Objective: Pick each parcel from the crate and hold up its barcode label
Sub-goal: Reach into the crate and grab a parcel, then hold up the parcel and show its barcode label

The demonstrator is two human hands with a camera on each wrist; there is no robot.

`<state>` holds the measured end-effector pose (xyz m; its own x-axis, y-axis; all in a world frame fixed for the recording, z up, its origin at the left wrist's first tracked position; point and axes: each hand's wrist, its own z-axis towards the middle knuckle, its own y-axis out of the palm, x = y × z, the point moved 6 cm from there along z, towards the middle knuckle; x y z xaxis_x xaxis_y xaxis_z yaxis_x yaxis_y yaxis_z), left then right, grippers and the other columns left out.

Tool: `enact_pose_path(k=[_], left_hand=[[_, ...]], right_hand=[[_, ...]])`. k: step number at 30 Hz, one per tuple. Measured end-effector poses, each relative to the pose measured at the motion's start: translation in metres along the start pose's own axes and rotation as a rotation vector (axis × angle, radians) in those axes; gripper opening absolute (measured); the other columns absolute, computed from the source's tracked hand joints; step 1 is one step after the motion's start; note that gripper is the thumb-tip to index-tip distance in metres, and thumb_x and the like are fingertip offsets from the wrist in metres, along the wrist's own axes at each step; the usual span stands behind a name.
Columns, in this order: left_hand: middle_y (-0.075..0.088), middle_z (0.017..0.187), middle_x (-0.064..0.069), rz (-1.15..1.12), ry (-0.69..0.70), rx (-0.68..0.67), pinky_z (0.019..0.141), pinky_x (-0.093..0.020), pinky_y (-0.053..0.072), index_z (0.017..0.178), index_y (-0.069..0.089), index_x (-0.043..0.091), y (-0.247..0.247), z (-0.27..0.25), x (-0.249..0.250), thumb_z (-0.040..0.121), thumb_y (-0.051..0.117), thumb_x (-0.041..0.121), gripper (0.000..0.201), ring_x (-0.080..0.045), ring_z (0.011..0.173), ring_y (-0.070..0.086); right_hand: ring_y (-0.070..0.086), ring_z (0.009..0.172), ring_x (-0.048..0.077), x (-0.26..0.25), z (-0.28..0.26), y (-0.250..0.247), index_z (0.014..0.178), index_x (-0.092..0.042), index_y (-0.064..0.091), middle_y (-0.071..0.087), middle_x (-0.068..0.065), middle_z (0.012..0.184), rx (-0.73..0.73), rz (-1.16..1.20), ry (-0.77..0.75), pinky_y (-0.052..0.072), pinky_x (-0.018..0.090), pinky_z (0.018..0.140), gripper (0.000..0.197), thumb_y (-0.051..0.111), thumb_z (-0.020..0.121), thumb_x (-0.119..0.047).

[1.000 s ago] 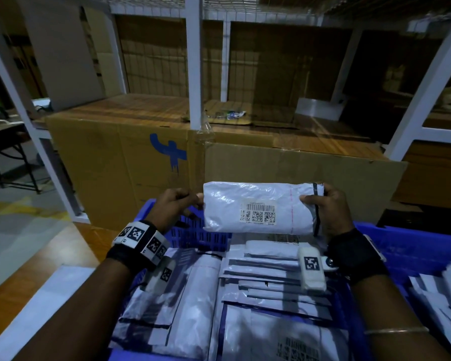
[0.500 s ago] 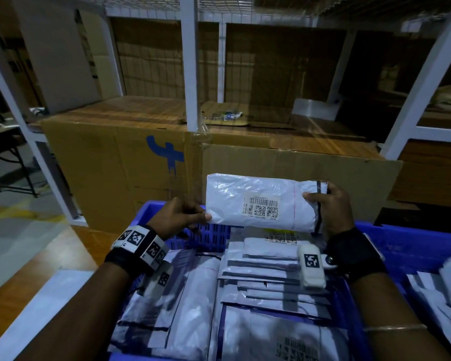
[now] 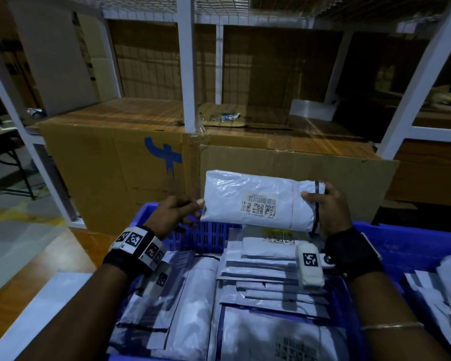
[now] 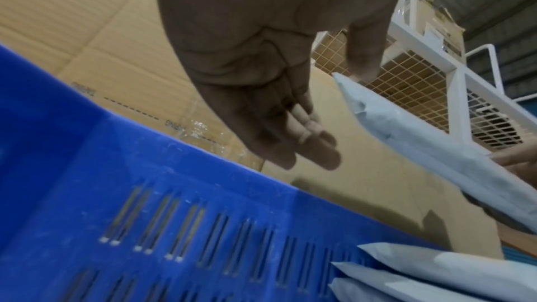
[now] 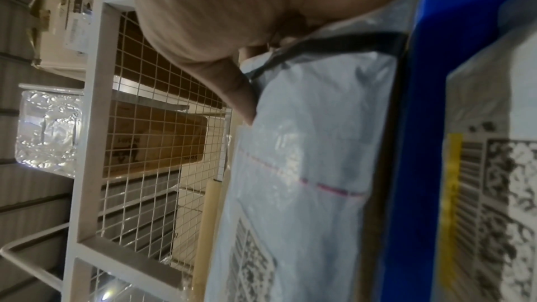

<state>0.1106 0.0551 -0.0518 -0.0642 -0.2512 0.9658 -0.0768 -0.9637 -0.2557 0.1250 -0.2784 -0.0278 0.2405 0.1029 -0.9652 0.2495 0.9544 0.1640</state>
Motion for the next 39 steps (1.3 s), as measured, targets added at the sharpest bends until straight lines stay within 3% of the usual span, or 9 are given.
enact_pose_path(k=[3,7,12,17,23,27,30,33,39], left_hand=[[0.065,0.066,0.005,-0.014,0.084,0.025,0.051,-0.019,0.046,0.084,0.066,0.004,0.002,-0.003,0.008,0.093,0.061,0.023,0.022,-0.006,0.060,0.062],[0.074,0.086,-0.002,-0.100,0.123,0.025,0.058,-0.026,0.054,0.108,0.068,0.006,0.000,-0.001,0.009,0.088,0.066,0.009,0.020,-0.011,0.072,0.069],[0.075,0.082,0.001,-0.166,0.114,0.035,0.054,-0.024,0.054,0.107,0.067,0.005,-0.002,0.000,0.009,0.088,0.063,0.000,0.019,-0.012,0.070,0.070],[0.075,0.084,-0.003,-0.130,0.105,-0.018,0.064,-0.030,0.057,0.101,0.068,0.008,0.001,-0.002,0.007,0.090,0.062,0.002,0.014,-0.016,0.075,0.071],[0.072,0.101,-0.020,-0.106,0.113,-0.020,0.083,-0.058,0.053,0.102,0.071,0.009,-0.001,-0.005,0.007,0.080,0.072,0.023,0.026,-0.041,0.098,0.067],[0.068,0.104,-0.030,-0.100,0.124,-0.032,0.083,-0.063,0.049,0.104,0.069,0.000,0.001,-0.004,0.008,0.087,0.069,0.013,0.022,-0.036,0.092,0.065],[0.073,0.095,-0.019,-0.079,0.128,-0.041,0.077,-0.048,0.056,0.107,0.067,-0.007,0.005,-0.003,0.008,0.087,0.068,0.008,0.026,-0.026,0.084,0.068],[0.075,0.084,0.000,-0.127,0.110,-0.085,0.068,-0.026,0.057,0.111,0.064,-0.006,0.013,-0.004,0.007,0.089,0.062,-0.001,0.023,-0.012,0.078,0.071],[0.075,0.087,-0.002,-0.117,0.095,-0.128,0.069,-0.026,0.056,0.112,0.064,-0.003,0.019,-0.007,0.007,0.089,0.063,0.003,0.024,-0.015,0.081,0.071]], right_hand=[[0.066,0.069,0.020,0.006,-0.002,0.011,0.082,-0.007,0.065,0.070,0.007,0.076,-0.057,-0.034,0.042,0.055,0.030,0.063,0.020,0.062,0.080,0.012],[0.067,0.083,0.029,0.015,-0.008,0.021,0.090,-0.007,0.067,0.071,0.015,0.092,-0.112,-0.066,0.091,0.054,0.044,0.078,0.025,0.075,0.067,-0.004],[0.065,0.079,0.025,0.013,-0.015,0.025,0.101,0.006,0.061,0.066,0.021,0.091,-0.155,-0.050,0.080,0.055,0.035,0.071,0.030,0.076,0.076,0.004],[0.059,0.069,-0.001,0.000,-0.018,0.028,0.090,-0.007,0.067,0.066,0.000,0.082,-0.217,-0.433,-0.138,0.049,0.016,0.067,0.025,0.081,0.072,0.003],[0.065,0.087,0.023,-0.025,-0.026,0.048,0.083,-0.021,0.069,0.070,0.003,0.085,-0.355,-0.809,-0.274,0.052,0.039,0.084,0.024,0.055,0.064,-0.025],[0.062,0.093,0.026,-0.039,-0.029,0.061,0.076,-0.043,0.063,0.069,-0.006,0.087,-0.385,-1.149,-0.255,0.047,0.046,0.091,0.026,0.042,0.062,-0.051],[0.064,0.089,0.015,-0.037,-0.030,0.082,0.090,-0.030,0.069,0.068,-0.009,0.089,-0.544,-1.171,-0.285,0.048,0.030,0.080,0.020,0.065,0.078,-0.045],[0.065,0.088,0.012,-0.031,-0.036,0.103,0.097,-0.024,0.068,0.069,-0.005,0.094,-0.740,-1.105,-0.285,0.052,0.032,0.078,0.027,0.075,0.080,-0.043],[0.063,0.094,0.018,-0.014,-0.039,0.122,0.104,-0.022,0.063,0.068,-0.001,0.103,-0.934,-1.177,-0.221,0.050,0.034,0.084,0.036,0.077,0.079,-0.044]])
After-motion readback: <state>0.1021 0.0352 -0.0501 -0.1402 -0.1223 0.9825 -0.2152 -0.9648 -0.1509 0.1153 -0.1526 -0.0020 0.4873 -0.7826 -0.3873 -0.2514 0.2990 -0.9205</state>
